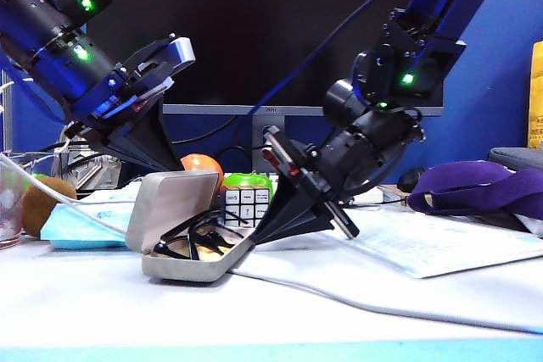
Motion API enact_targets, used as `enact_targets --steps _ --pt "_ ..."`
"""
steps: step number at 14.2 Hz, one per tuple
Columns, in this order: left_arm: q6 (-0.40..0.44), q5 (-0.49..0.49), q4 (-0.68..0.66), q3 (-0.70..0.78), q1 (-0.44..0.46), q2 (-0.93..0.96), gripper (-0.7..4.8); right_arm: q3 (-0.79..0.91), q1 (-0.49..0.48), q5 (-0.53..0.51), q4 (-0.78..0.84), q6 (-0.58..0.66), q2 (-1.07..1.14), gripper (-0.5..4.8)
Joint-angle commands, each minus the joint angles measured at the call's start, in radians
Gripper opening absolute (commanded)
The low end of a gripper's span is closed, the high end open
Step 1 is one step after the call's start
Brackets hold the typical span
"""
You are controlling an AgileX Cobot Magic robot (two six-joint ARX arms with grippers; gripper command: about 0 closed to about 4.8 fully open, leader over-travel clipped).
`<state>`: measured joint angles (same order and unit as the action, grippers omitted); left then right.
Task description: Pick up the glasses, fold the temples of the glasses, place the glasses into the glasses case, and finally close the glasses case.
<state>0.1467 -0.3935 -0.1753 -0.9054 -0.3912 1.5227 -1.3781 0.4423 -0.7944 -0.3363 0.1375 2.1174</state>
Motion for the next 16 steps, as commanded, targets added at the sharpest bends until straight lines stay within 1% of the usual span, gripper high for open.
enact_targets --steps 1,4,7,9,11,15,16 --pt "-0.005 -0.015 0.013 -0.002 -0.002 0.0 -0.06 0.005 0.021 0.012 -0.002 0.019 0.011 -0.05" --pt "-0.005 -0.016 0.008 -0.002 -0.002 0.0 -0.06 0.005 0.021 0.015 -0.011 0.019 0.015 -0.05" --pt "-0.005 -0.043 0.008 -0.002 -0.003 0.006 -0.05 0.005 0.022 0.016 -0.01 0.019 0.016 -0.05" --pt "-0.005 -0.085 0.008 -0.002 -0.003 0.006 -0.05 0.005 0.022 0.015 -0.012 0.019 0.016 -0.05" --pt "-0.005 -0.108 0.006 -0.002 -0.003 0.011 -0.05 0.005 0.023 0.015 -0.012 0.019 0.016 -0.05" --pt "-0.006 -0.109 0.004 -0.002 -0.004 0.017 -0.06 0.005 0.027 0.011 -0.01 0.019 0.016 -0.05" --pt "-0.005 -0.109 0.005 -0.002 -0.016 0.034 -0.05 0.005 0.028 0.01 -0.01 0.019 0.015 -0.05"
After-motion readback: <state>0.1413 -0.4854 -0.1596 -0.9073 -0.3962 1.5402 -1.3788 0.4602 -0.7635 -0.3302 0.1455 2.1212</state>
